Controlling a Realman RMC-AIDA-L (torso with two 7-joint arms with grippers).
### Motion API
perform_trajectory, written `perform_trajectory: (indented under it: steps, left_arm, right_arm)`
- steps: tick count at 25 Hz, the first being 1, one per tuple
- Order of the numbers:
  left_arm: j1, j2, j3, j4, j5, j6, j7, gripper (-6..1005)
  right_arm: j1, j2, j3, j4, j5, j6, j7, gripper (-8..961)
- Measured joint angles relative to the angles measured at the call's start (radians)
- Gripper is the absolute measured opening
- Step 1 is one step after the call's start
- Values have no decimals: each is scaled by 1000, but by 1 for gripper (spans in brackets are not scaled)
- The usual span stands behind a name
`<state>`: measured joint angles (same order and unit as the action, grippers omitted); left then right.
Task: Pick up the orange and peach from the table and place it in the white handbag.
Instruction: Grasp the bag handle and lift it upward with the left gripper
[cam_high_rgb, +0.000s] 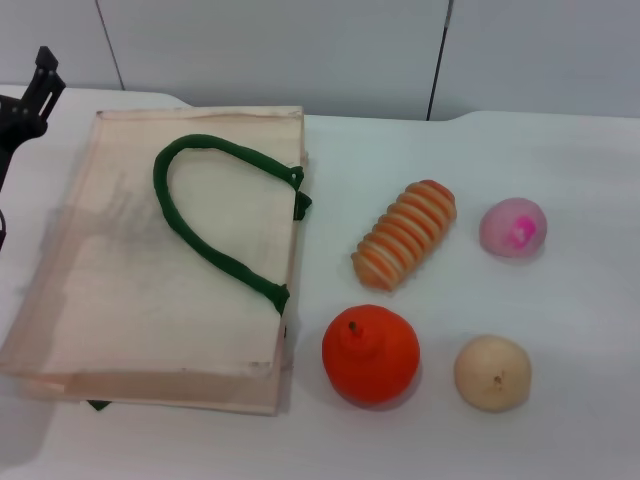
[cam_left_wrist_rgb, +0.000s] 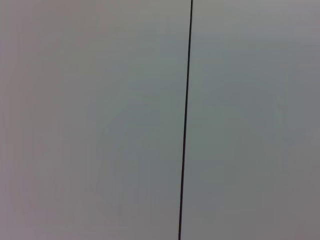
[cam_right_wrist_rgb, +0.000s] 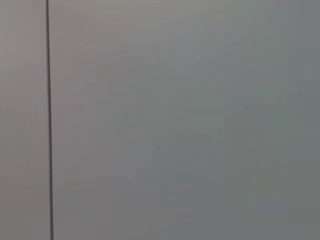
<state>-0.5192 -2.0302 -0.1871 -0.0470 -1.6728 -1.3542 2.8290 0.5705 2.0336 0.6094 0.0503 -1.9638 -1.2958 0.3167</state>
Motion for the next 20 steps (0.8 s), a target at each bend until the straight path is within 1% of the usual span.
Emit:
perform_trajectory:
  steps: [3,5,8,11,13,14,16,17,18,20]
  left_arm:
    - [-7,2,5,0,8,17,-50,883]
    - [-15,6,26,13,32,22,-125,882]
    - [-25,11,57,46,70,40,-234,881]
    - [-32,11,65,98,117,72,-357,880]
    - [-40,11,66,149,183,97,-467,879]
    - [-44,12,66,178,222,105,-528,879]
    - [-53,10,66,234,292,109,-640,878]
    - [-57,9,66,260,326,109,-694,878]
    - [-66,7,66,309,393,109,-786,877]
    - [-76,6,66,354,462,109,-876,877]
  right_arm:
    - [5,-2,-3,-3,-5,23,15,887]
    - [13,-6,-14,-16,-14,41,64,886]
    - [39,-13,-54,-87,-66,46,210,886]
    - [84,-19,-118,-183,-172,24,355,885]
    - [128,-25,-201,-267,-287,-13,470,884]
    - [128,-25,-201,-267,-287,-13,470,884]
    - [156,-26,-265,-320,-352,-60,529,883]
    - [165,-26,-291,-336,-370,-81,544,883]
    - [174,-27,-317,-350,-386,-100,558,882]
    - [188,-27,-363,-369,-403,-122,578,882]
